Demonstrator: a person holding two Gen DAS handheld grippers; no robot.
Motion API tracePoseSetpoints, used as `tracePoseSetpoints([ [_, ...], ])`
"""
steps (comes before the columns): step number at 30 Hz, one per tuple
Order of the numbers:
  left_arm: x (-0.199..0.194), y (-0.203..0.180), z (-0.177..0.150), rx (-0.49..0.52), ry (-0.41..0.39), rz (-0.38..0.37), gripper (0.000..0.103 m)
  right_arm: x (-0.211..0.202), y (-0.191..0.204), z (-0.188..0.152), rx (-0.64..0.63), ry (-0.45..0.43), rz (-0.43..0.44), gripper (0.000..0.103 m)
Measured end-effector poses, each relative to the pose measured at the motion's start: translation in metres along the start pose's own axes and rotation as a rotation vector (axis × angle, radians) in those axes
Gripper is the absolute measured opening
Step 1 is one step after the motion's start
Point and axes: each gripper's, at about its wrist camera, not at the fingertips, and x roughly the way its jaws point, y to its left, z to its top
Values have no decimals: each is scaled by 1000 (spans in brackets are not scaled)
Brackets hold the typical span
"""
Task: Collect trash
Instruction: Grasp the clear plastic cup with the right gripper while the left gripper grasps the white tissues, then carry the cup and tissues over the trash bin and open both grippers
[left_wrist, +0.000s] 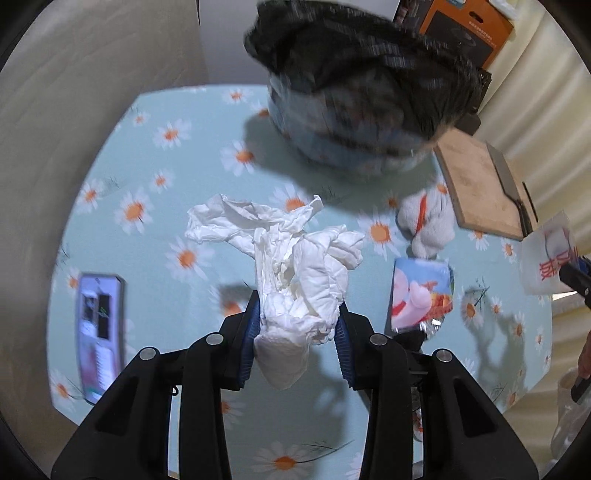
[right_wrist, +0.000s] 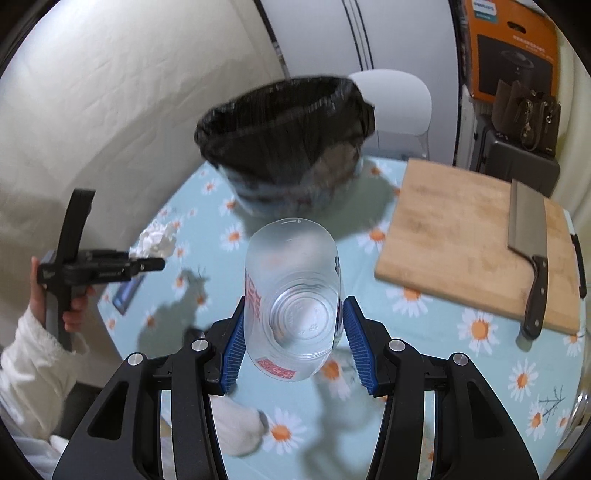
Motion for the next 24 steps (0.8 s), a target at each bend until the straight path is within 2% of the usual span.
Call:
tracePoseSetpoints([
  [7,-36,12,36,69,-72,5,38,-13,21,47,23,-78,-8,47],
  [11,-52,16,61,110,-91,-65,38,-16,33,69,29,-116,-15,47],
  [14,-67,17,84,174,-115,-151,38,-13,39,88,68,-143,-5,47],
  [19,-80,17,124,281,-168,-183,38,-5,48,115,100,-171,-52,47],
  [24,-74,8,166,378,-182,-206,38,5,58,142,83,-186,-121,47],
])
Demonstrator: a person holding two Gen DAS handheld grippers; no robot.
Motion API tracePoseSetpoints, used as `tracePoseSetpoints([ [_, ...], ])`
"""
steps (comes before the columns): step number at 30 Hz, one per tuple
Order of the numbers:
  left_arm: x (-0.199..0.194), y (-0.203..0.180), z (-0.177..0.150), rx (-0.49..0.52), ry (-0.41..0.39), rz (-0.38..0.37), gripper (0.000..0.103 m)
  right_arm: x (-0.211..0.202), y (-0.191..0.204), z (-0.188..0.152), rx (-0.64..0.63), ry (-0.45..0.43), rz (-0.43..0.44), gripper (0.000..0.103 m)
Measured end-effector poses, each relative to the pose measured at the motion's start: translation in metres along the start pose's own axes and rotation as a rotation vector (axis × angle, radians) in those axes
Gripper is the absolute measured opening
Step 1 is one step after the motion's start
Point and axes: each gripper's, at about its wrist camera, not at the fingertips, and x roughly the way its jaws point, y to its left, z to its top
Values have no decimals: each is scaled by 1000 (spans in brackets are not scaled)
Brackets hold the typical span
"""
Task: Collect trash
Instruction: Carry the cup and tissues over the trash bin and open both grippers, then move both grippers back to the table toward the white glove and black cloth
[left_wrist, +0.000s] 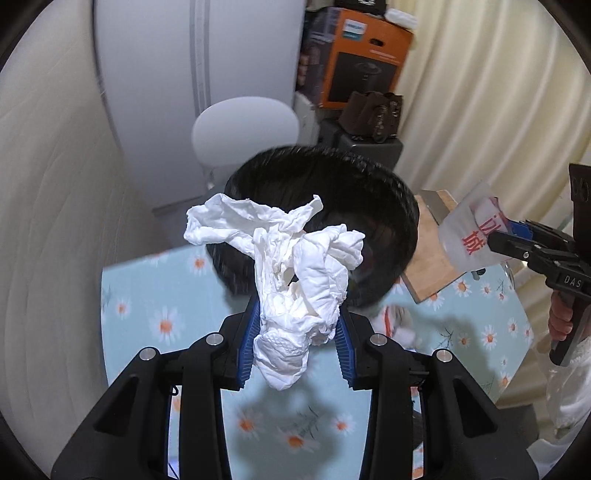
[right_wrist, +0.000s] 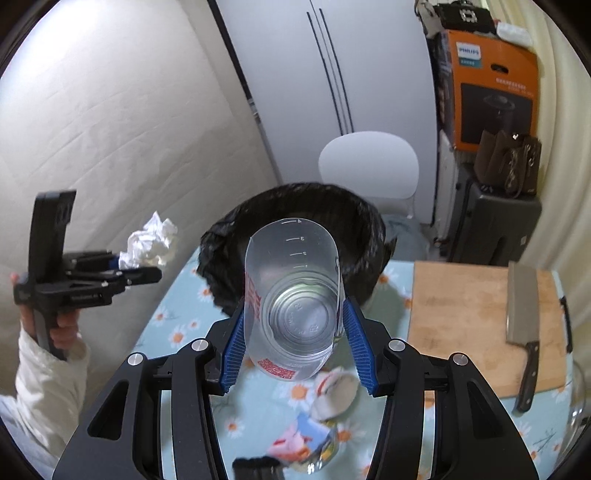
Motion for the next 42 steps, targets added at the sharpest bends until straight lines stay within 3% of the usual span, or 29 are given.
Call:
tracePoseSetpoints([
  [8,43,2,53,138,6,-63,38,30,13,34,-40,-27,-58,47],
  [11,59,2,71,180,-7,-114,43,41,12,47,-58,-66,-40,47],
  [12,63,2,76,193,-24,-106,48,46,11,52,-59,-81,-34,47],
  [14,67,5,84,199,-56,-92,71,60,9,62,-62,-100,-75,57],
  [15,68,9,88,182,-89,-90,87,64,9,65,-66,-109,-94,60],
  [16,66,12,90,172,-107,-93,93,67,10,67,-70,-117,-112,64],
  [20,60,21,89,109,-141,-151,96,66,10,64,-74,-128,-127,82],
  [30,42,22,62,34,-137,-116,96,38,-2,50,-33,-130,-25,86],
  [42,7,-5,14,-69,-128,49,96,2,-9,21,-78,-96,79,88],
])
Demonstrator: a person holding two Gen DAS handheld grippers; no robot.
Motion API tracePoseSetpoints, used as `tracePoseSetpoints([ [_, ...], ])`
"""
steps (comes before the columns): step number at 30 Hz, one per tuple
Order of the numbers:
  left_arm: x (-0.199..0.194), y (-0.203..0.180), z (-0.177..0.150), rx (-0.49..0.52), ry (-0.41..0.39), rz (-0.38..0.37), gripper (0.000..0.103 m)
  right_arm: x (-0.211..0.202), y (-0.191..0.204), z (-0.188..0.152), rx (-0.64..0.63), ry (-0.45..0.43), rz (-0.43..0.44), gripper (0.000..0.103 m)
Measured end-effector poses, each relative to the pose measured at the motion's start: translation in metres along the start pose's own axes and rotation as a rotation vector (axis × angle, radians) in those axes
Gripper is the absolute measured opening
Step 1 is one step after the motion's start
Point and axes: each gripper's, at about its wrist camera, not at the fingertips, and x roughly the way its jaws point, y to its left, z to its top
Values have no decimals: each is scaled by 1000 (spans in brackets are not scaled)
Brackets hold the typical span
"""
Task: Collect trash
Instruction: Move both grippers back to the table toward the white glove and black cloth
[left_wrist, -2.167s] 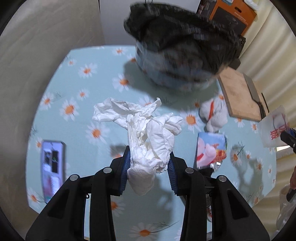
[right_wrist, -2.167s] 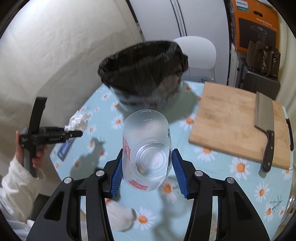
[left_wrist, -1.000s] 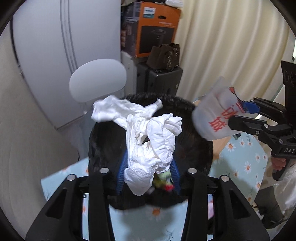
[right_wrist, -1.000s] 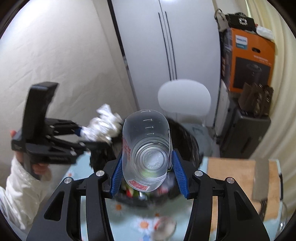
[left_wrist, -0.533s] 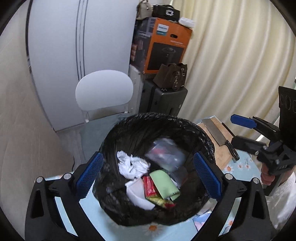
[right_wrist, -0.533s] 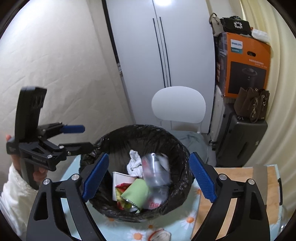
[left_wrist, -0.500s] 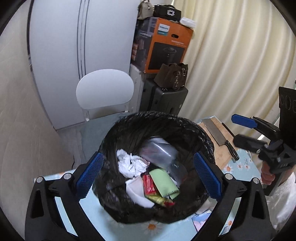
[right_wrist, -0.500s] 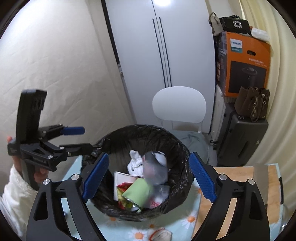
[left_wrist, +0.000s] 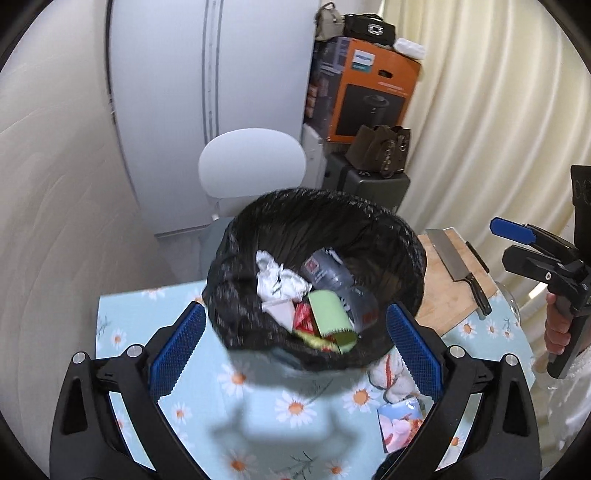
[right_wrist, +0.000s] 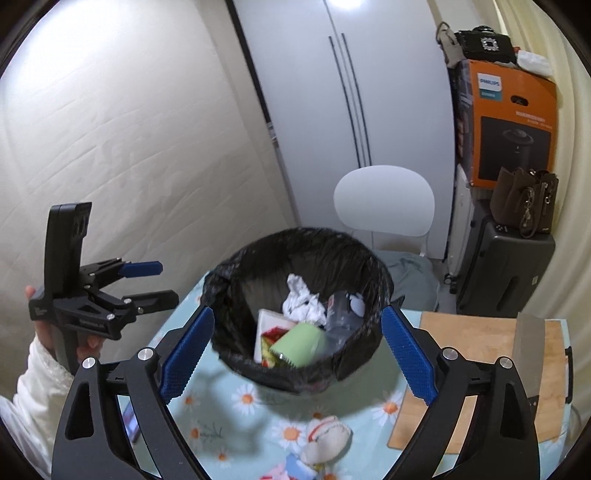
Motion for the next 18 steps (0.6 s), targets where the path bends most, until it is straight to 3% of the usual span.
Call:
tracePoseSetpoints([
  [18,-41,-40,-91,-154,34,137,97,-32,4,-78,-116,135,80,88],
])
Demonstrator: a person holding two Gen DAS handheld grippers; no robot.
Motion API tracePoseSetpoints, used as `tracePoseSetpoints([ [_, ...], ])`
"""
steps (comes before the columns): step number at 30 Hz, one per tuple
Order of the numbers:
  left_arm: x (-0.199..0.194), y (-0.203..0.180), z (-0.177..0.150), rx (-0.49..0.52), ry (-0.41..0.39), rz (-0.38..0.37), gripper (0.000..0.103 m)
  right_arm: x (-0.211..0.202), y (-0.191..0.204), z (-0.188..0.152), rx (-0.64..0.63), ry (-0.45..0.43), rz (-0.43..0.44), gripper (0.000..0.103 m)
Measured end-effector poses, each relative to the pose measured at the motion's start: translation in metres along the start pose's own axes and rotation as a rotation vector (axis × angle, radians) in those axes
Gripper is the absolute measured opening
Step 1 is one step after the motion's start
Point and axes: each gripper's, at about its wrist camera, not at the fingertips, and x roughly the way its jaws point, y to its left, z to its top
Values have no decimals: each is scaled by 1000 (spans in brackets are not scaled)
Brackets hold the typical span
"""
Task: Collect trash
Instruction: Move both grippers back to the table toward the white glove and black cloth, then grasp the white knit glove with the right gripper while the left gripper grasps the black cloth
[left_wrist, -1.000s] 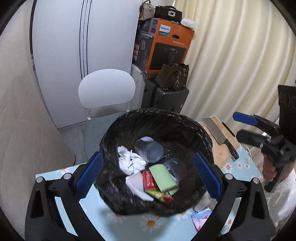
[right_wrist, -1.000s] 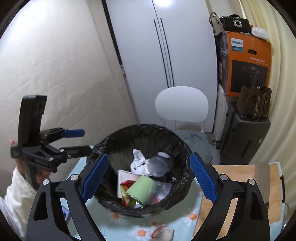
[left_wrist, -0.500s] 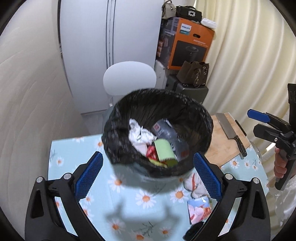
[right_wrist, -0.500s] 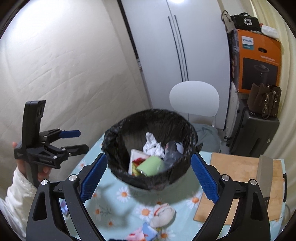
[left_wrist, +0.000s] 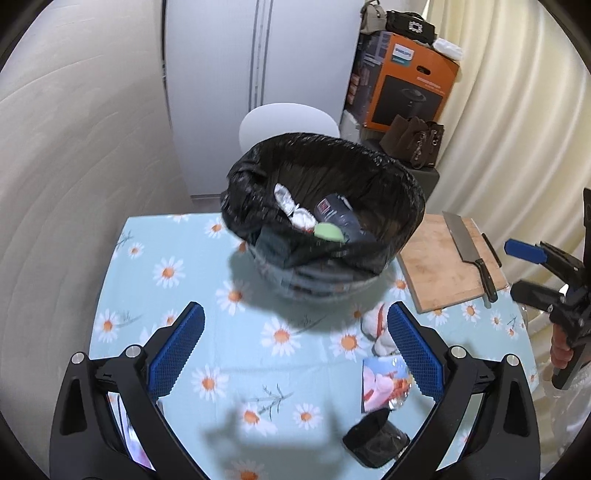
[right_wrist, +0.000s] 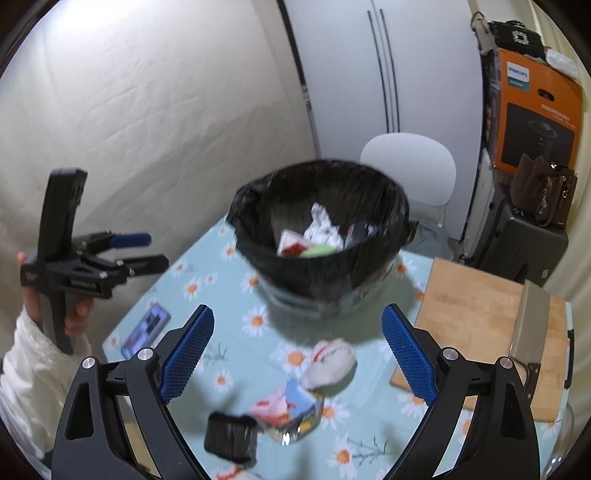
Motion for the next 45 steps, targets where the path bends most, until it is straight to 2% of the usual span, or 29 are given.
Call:
tracePoseSetpoints([
  [12,-35,-12,-56,-74,5,66,97,3,14,-65,-64,113,53,88],
  [22,-44,-22,-102,-142,43,76,97,12,25,-109,-115,207,74,88],
  [35,-28,-25,-145,-213,114,105,97,38,33,-164,-121,340,122,88],
  [41,-22,-35,-157,-242,89,108,97,54,47,-194,-173,399,128,88],
  [45,-14,-39,-165,-241,120,98,97,63,52,-210,-176,431,158,87],
])
